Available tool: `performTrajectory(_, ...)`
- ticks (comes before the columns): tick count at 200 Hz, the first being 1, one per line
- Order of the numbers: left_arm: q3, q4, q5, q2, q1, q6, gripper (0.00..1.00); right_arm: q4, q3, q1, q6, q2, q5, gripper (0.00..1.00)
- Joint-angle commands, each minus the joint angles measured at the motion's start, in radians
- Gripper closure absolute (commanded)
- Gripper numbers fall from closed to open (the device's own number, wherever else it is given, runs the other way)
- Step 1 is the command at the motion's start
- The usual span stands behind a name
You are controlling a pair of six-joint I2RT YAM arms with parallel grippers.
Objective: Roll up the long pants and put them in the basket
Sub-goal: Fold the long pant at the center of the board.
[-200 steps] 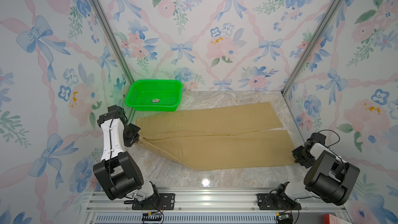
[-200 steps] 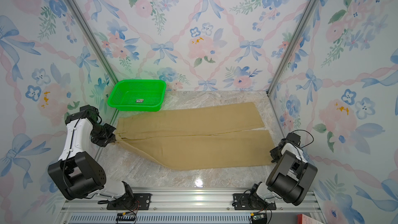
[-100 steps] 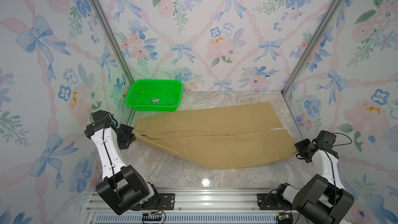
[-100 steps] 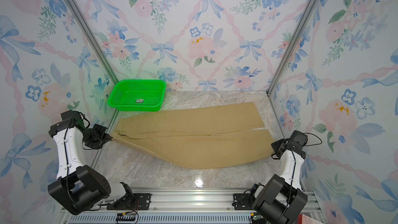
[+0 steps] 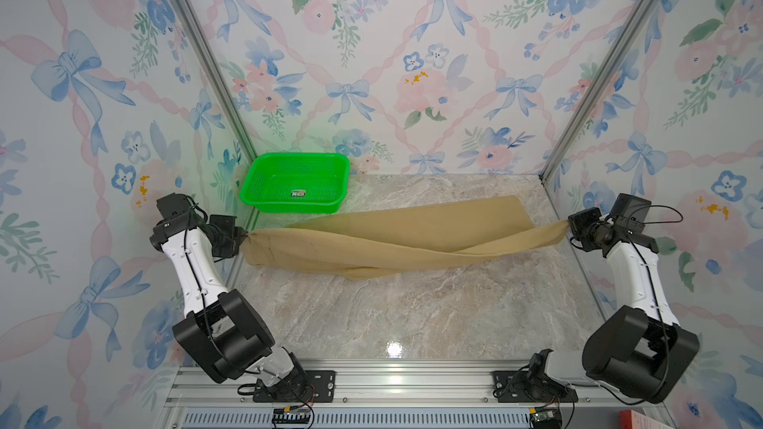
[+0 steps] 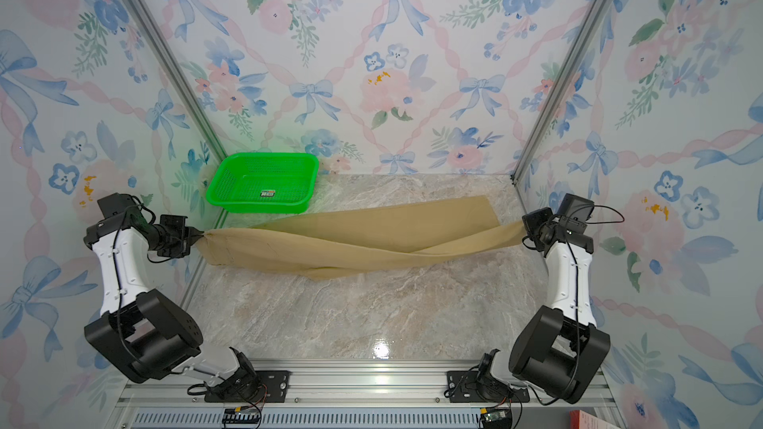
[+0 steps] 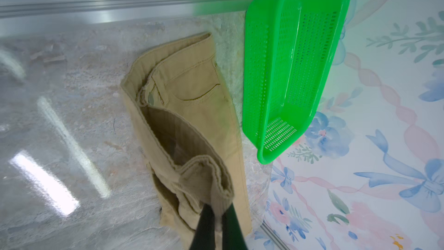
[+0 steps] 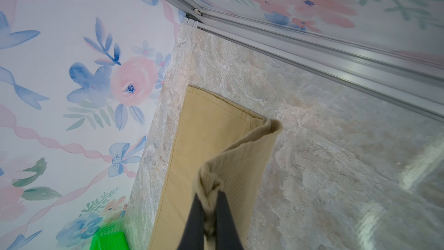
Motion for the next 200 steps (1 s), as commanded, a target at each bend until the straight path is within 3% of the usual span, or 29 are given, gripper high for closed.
performTrajectory(1, 0.090, 0.085, -0.025, 0.113, -0.019, -0.056, 1.00, 0.035, 0.083, 0.069, 0.031, 0.097, 0.068, 1.00)
performTrajectory(79, 0.223, 0.073, -0.058, 0.350, -0.047, 0.003, 1.00, 0.062, 0.253, 0.155, 0.020, 0.373, 0.066, 1.00)
performTrajectory(200, 0.363, 0.074, -0.096, 0.513, -0.065, -0.057, 1.00, -0.001, 0.514, 0.181, 0.028, 0.636, 0.070, 1.00)
